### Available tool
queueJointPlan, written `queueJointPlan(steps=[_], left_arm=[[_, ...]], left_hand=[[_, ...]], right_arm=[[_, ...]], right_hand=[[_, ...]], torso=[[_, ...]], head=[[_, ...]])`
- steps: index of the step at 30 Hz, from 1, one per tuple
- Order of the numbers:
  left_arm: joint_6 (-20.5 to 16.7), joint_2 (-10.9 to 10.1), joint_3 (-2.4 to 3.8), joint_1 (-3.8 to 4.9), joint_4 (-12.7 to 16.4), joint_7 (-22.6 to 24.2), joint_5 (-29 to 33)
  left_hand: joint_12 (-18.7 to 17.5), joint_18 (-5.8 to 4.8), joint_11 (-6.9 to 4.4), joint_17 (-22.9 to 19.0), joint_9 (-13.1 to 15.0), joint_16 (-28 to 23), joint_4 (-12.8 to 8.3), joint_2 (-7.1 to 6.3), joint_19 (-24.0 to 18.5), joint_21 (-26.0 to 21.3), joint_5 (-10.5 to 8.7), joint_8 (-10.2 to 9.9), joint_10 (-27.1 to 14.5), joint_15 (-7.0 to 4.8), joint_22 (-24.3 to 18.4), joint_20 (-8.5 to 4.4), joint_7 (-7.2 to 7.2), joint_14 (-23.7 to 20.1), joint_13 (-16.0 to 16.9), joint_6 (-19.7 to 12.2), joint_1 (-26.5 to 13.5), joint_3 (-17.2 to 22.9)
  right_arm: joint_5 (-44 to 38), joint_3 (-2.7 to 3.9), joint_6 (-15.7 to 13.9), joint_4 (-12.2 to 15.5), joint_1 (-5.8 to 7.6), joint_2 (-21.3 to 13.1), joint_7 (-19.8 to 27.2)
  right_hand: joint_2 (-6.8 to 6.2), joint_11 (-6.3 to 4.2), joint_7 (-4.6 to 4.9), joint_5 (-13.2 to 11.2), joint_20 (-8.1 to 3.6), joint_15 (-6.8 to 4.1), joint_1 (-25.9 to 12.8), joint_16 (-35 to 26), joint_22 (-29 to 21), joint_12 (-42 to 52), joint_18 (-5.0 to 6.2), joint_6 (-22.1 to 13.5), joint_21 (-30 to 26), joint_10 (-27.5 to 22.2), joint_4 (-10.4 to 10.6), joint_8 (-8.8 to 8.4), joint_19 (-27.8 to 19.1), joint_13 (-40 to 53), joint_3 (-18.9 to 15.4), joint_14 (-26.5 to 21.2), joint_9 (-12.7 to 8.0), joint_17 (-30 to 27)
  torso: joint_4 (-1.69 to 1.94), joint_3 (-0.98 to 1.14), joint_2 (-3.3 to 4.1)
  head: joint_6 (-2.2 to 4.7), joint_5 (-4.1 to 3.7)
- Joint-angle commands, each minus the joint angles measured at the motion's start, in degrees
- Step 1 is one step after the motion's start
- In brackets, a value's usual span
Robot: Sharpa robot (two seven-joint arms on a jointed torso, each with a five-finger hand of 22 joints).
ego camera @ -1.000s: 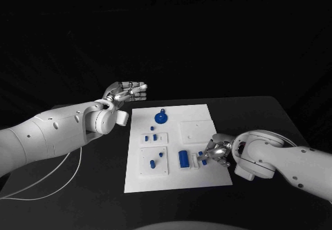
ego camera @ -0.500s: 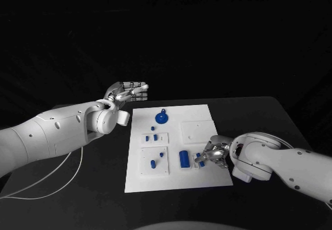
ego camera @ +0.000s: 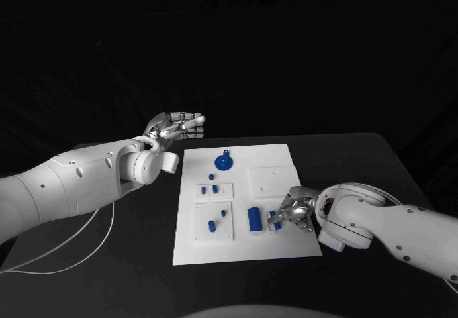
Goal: Assemble the parts on the task board
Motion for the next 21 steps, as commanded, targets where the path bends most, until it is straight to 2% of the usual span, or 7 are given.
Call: queueJointPlan(steps=[1,7,11,17,21], left_arm=[[0.70,0.03,0.04,0.01,0.10,0.34,-0.20],[0.68,0.02,0.04,0.01,0.13,0.34,-0.20],[0.65,0.01,0.04,0.01,0.15,0.33,-0.20],[0.62,0.04,0.04,0.01,0.17,0.31,-0.20],[0.56,0.04,0.04,0.02,0.18,0.27,-0.22]], left_hand=[[-0.24,-0.04,0.39,-0.08,0.02,-0.31,0.00,0.15,0.26,-0.05,-0.23,-0.02,-0.20,0.39,-0.02,-0.20,0.15,-0.13,-0.05,0.40,-0.17,-0.18],[-0.24,-0.04,0.39,-0.08,0.02,-0.31,0.00,0.15,0.26,-0.05,-0.23,-0.02,-0.20,0.39,-0.02,-0.20,0.15,-0.13,-0.05,0.40,-0.17,-0.18],[-0.24,-0.08,0.37,-0.08,0.01,-0.30,-0.01,0.12,0.25,-0.07,-0.26,-0.05,-0.22,0.38,-0.03,-0.21,0.12,-0.12,-0.05,0.47,-0.06,-0.11],[-0.24,-0.08,0.37,-0.08,0.01,-0.30,-0.01,0.12,0.25,-0.07,-0.26,-0.05,-0.22,0.38,-0.03,-0.21,0.12,-0.12,-0.05,0.47,-0.06,-0.11],[-0.24,-0.09,0.51,-0.09,0.00,-0.31,0.05,0.03,0.27,-0.06,-0.28,-0.06,-0.29,0.52,-0.03,-0.24,0.33,-0.14,-0.05,0.14,-0.03,-0.09]], right_arm=[[-0.15,-0.02,0.14,-0.14,-0.08,0.15,0.07],[-0.09,-0.10,0.32,-0.57,-0.15,0.37,0.10],[0.02,-0.14,0.11,-0.69,-0.19,0.44,0.18],[0.17,-0.17,-0.18,-0.62,-0.20,0.48,0.26],[0.24,-0.18,-0.46,-0.55,-0.20,0.48,0.32]], right_hand=[[0.16,-0.33,-0.24,-0.13,-0.07,-0.17,0.49,-0.28,-0.04,-0.01,-0.05,0.29,-0.08,0.05,-2.89,0.22,3.11,0.02,2.40,0.03,-0.09,0.04],[-0.13,-0.38,-0.40,-0.13,-0.14,-0.23,0.27,-0.28,-0.08,-0.02,-0.09,0.72,-0.06,0.04,-2.06,0.23,3.11,0.06,1.09,0.05,-0.67,0.14],[-1.91,-0.42,-0.53,0.09,-0.16,-0.27,0.33,-0.22,-0.08,0.15,-0.05,1.65,0.04,0.07,1.34,0.19,3.11,0.15,-2.54,0.05,-1.32,0.21],[-3.42,-0.40,-0.49,-0.10,-0.19,-0.27,1.38,-0.30,-0.18,0.10,-0.07,2.01,-0.02,0.09,4.59,0.22,3.11,0.13,-3.83,0.07,-1.77,0.23],[-4.00,-0.43,-0.48,-0.20,-0.26,-0.31,1.65,-0.35,-0.22,0.06,-0.10,2.11,-0.02,0.13,5.92,0.21,3.12,0.14,-4.32,0.02,-1.81,0.31]], torso=[[-0.03,0.00,0.00],[-0.06,0.01,0.00],[-0.05,0.03,0.00],[-0.07,0.03,-0.01],[-0.06,0.03,-0.02]], head=[[-0.02,0.05],[-0.07,0.09],[0.00,-0.11],[-0.02,-0.03],[-0.02,-0.02]])
